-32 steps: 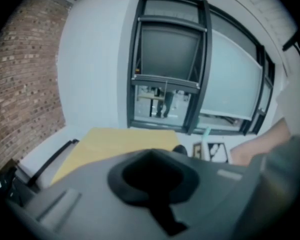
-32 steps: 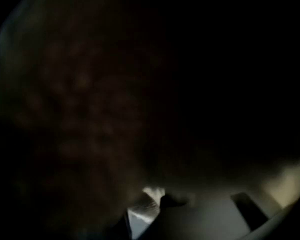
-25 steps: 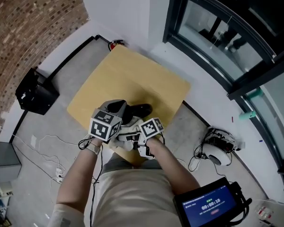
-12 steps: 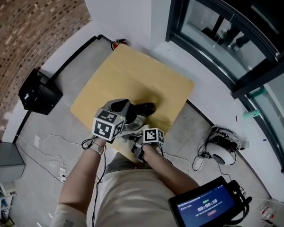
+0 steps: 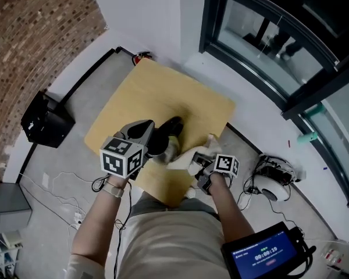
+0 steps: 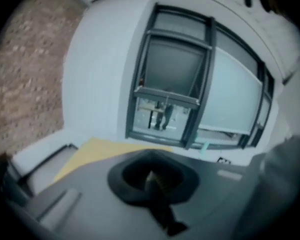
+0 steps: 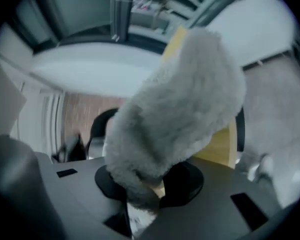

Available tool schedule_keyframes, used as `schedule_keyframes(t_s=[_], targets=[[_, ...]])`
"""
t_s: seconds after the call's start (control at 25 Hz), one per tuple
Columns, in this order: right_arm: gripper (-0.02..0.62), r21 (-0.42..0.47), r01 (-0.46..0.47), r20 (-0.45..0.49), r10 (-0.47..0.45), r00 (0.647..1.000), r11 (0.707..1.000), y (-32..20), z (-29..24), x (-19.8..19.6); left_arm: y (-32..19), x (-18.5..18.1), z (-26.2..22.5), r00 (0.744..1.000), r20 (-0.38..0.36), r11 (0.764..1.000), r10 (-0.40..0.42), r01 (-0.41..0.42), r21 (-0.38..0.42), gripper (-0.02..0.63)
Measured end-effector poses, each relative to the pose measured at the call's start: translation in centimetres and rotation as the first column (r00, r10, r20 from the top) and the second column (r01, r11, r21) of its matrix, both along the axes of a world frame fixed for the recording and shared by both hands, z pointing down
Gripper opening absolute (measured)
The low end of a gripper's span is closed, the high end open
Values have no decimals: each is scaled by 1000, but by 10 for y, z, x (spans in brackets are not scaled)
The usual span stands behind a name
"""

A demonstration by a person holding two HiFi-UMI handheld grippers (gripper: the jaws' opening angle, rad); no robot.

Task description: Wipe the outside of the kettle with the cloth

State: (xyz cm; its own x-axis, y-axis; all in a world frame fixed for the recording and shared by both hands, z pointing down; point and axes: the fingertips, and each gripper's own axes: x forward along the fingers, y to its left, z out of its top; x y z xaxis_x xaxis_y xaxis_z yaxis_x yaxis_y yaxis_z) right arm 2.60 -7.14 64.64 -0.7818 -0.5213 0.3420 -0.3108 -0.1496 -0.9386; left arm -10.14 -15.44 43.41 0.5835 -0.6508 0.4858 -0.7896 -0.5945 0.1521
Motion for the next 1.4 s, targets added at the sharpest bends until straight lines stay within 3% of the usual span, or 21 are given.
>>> schedule_keyframes(t_s=[0.08, 0.12, 0.2, 0.24, 0.28, 0.32, 0.36, 0.4, 0.44, 0.52, 0.72, 0.88, 0.92, 0.96, 1.0, 1.08, 1.12, 1.16, 1.24, 1.32, 1.4], targets=[[121, 31, 220, -31, -219, 975, 975, 20, -6, -22, -18, 13, -15, 989, 91, 985, 116, -127, 121, -5], [121, 33, 359, -33, -358, 933, 933, 38, -9, -45, -25, 25, -14, 973, 136, 970, 189, -207, 130, -5], [121, 35, 549, 25, -550, 835, 835, 73, -15, -102, -31, 55, 5, 907, 227, 924, 353, -377, 68, -5], [121, 37, 583, 74, -584, 809, 812, 84, -19, -129, -29, 68, 22, 856, 285, 891, 431, -454, 16, -5], [121, 38, 581, 122, -581, 805, 813, 88, -21, -153, -25, 79, 39, 796, 348, 856, 495, -516, -37, -5], [121, 41, 552, 169, -551, 818, 833, 84, -25, -173, -21, 85, 55, 744, 402, 829, 534, -554, -76, -5], [121, 47, 498, 214, -496, 842, 866, 74, -30, -188, -20, 89, 65, 720, 431, 820, 544, -566, -90, 0], [121, 49, 422, 257, -419, 871, 905, 59, -35, -196, -23, 90, 68, 731, 428, 829, 531, -553, -82, 0], [121, 41, 333, 297, -330, 896, 942, 43, -40, -196, -27, 90, 68, 763, 404, 848, 505, -526, -65, 0], [121, 5, 191, 353, -180, 918, 982, 23, -42, -183, -36, 83, 66, 814, 375, 885, 443, -464, -38, 0], [121, 69, 137, 355, -153, 922, 988, 23, -48, -125, -43, 65, 67, 866, 363, 935, 344, -351, -49, -4], [121, 54, -98, 379, 71, 923, 994, -12, -47, -43, -33, 50, 71, 893, 352, 958, 281, -282, -49, 8], [121, 76, -110, 371, 74, 926, 991, -19, -51, -30, -29, 48, 71, 903, 332, 961, 273, -273, -47, 6], [120, 132, -64, 361, 12, 933, 989, -19, -62, -27, -25, 47, 71, 912, 311, 963, 267, -267, -44, 6], [120, 218, 30, 351, -107, 930, 976, -13, -81, -35, -23, 47, 70, 919, 290, 963, 266, -265, -42, 5], [120, 390, 236, 311, -369, 876, 890, 11, -124, -72, -21, 50, 69, 931, 246, 963, 269, -266, -48, 5], [121, 432, 302, 273, -443, 854, 850, 20, -135, -91, -22, 51, 68, 933, 234, 962, 274, -269, -52, 4], [121, 441, 342, 238, -476, 847, 830, 25, -134, -105, -22, 50, 68, 930, 235, 959, 282, -277, -53, -2], [116, 381, 379, 202, -476, 856, 843, 33, -106, -119, -23, 47, 70, 919, 256, 953, 301, -298, -52, -14], [117, 219, 409, 112, -439, 891, 886, 45, -50, -119, -22, 42, 71, 919, 247, 951, 309, -305, -55, -14], [117, 86, 442, 4, -444, 896, 893, 58, -8, -123, -22, 42, 69, 923, 233, 952, 305, -301, -54, -14]])
